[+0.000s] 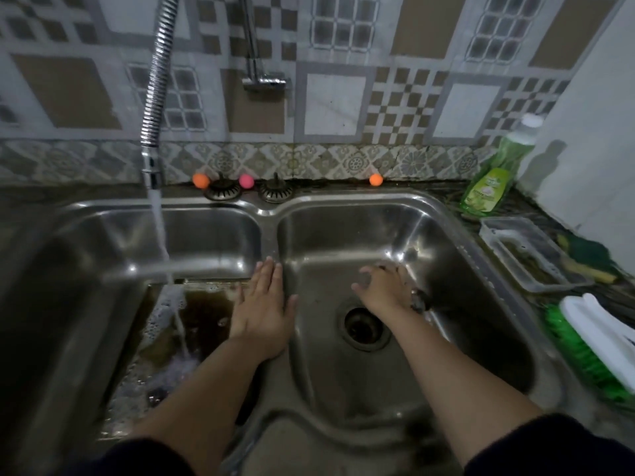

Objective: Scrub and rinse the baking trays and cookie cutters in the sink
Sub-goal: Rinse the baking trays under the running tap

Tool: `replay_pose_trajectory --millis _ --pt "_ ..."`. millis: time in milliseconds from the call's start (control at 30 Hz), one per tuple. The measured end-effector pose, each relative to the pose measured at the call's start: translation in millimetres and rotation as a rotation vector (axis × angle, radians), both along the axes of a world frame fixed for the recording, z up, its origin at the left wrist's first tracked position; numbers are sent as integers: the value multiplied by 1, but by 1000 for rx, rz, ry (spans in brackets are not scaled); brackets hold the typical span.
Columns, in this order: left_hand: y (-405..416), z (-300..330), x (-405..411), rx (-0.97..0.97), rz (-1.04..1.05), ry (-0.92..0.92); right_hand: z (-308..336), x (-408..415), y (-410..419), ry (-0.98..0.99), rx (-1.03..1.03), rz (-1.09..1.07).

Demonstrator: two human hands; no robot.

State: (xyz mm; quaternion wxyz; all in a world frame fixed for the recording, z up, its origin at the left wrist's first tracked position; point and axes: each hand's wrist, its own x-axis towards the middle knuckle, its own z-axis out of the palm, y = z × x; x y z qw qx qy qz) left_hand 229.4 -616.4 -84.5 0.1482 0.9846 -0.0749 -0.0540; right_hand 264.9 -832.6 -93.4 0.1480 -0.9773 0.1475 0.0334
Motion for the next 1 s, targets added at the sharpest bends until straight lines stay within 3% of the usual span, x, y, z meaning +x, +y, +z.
replay_pose_trajectory --millis 200,333,400,500,567,633,700,833,1000 --pt "44 2 -14 -9 -199 81 39 -44 120 -140 -29 227" --pt "120 -9 -16 68 -172 179 33 -69 198 -184 -112 413" --pt "158 -22 -18 140 -135 232 13 -75 229 -70 -152 463" --pt "200 -39 -19 169 -57 334 -25 -73 259 264 -290 471" --pt "217 -46 -20 101 -6 395 -47 -72 271 422 -399 534" --pt "231 -50 -18 -15 42 448 -63 -70 283 494 -378 606" --pt "241 -54 -14 -102 59 486 -70 -64 292 497 -268 580" --pt "252 -64 -11 -109 50 523 -69 -41 289 345 -298 517" --pt "250 -73 -6 -92 15 521 -57 -27 268 335 -168 205"
